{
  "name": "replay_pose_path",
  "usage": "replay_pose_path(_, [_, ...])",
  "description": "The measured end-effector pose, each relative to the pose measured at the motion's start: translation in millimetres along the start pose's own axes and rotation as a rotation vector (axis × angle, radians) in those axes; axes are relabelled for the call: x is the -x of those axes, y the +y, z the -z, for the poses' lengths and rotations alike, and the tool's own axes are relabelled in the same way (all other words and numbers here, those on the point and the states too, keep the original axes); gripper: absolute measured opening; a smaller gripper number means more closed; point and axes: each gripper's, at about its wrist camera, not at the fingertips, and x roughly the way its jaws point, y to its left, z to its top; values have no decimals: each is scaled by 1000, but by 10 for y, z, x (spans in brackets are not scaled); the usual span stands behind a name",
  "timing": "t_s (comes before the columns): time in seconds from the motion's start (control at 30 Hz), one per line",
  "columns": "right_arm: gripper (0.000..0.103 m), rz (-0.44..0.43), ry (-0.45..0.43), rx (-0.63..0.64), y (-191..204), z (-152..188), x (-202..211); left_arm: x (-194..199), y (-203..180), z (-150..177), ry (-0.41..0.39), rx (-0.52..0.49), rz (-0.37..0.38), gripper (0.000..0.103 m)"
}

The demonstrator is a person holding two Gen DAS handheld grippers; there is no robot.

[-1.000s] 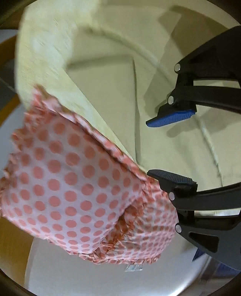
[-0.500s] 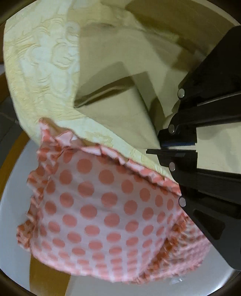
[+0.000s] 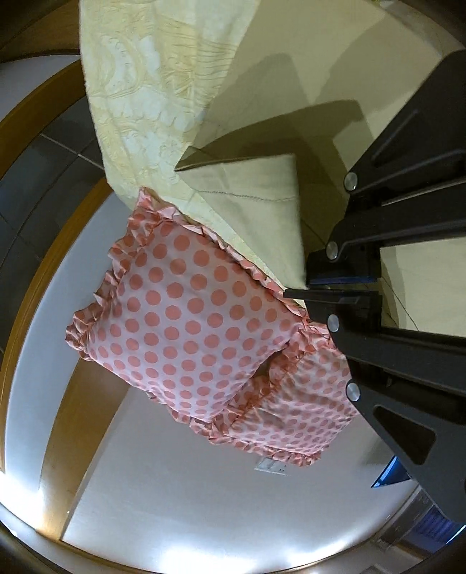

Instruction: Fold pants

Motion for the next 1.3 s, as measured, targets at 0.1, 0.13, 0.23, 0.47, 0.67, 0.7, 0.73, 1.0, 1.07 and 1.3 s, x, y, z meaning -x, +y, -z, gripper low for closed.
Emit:
replay_pose_path(0.1, [2,4,-4,22,29,-11,-25,-346,83,-197,47,70,-24,101])
replay_pose_path(0.13, [2,4,-3,24,29,-8,-21,-459,103,-257,64,85,-40,101])
replay_pose_path(0.23, [2,3,5,18,-7,-9,-25,-901,190,-385,173,129,-116,91])
replay_pose_path(0.47, [2,-22,10,39,36,-82,36,-641,396,-284,160,169,-54,4])
replay_pose_path(0.67, [2,8,-27,72,-10,-123,398,946,281,557,-48,41,-67,6])
replay_pose_path(0.7, [2,20,-23,66,-57,-106,429,1057,307,714,-42,43,-72,6])
replay_pose_path(0.73, [2,33,-18,62,-96,-87,449,1178,367,944,-24,59,-77,6])
replay_pose_path(1.0, [2,119,26,-13,-451,121,558,1419,582,1691,29,125,-125,6])
replay_pose_path(1.07, [2,143,26,-19,-485,158,604,1490,550,1703,7,107,-122,6])
replay_pose_path(1.3, [2,239,56,-34,-622,290,718,1431,614,1849,41,111,-114,3])
